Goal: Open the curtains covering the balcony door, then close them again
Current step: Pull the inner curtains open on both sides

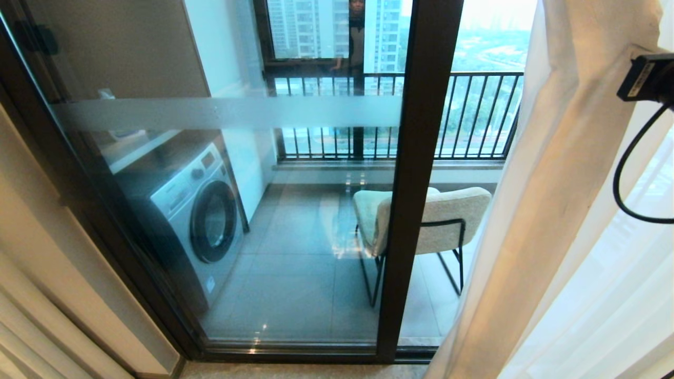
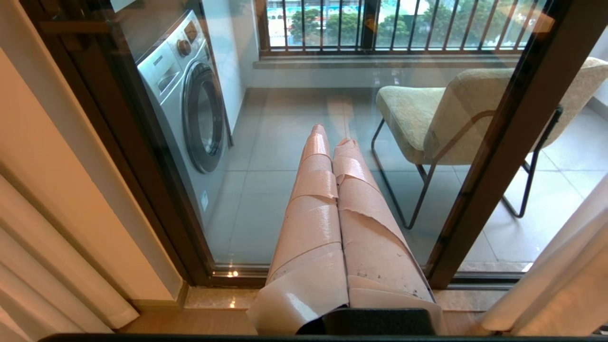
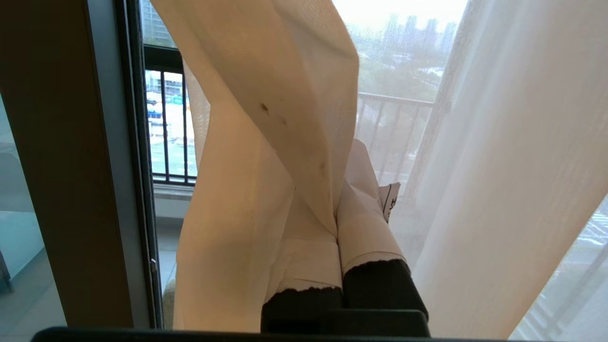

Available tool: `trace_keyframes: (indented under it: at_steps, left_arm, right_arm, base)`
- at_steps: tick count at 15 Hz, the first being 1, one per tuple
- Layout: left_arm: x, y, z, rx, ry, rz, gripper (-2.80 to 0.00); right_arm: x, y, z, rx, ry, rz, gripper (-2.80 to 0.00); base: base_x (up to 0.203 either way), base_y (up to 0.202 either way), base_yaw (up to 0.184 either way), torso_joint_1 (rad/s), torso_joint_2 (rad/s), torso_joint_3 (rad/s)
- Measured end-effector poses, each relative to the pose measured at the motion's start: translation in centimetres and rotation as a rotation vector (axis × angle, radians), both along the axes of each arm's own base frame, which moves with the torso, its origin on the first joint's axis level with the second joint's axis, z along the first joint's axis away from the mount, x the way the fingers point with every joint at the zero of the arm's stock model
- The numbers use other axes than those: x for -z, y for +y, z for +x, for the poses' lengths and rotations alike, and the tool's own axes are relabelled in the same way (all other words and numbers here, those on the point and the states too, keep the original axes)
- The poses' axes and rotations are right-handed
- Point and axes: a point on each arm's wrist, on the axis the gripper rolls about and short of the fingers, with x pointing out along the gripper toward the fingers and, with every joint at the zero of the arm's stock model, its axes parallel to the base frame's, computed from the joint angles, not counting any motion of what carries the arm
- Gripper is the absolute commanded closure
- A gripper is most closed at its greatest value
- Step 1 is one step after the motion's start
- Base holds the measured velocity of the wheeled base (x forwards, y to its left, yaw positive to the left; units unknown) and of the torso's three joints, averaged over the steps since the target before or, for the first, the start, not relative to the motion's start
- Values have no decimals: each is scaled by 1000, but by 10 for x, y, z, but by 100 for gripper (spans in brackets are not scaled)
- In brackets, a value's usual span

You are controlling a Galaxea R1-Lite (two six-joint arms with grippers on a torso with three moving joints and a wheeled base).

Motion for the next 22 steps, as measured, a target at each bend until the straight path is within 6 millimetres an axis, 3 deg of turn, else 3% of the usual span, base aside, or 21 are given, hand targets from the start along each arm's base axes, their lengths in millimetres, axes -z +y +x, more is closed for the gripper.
trace_keyframes:
  at_steps: [10,22]
  left_arm:
    - [0,0,0,0,1,-2,0]
    - [0,0,0,0,1,-2,0]
  right_arm:
    - [2,0,2,1,9,1,0]
    - [1,0,1,2,2,-1,0]
  base:
    - [1,-6,1,0,0,0]
    - [0,-182,2,2,3,3]
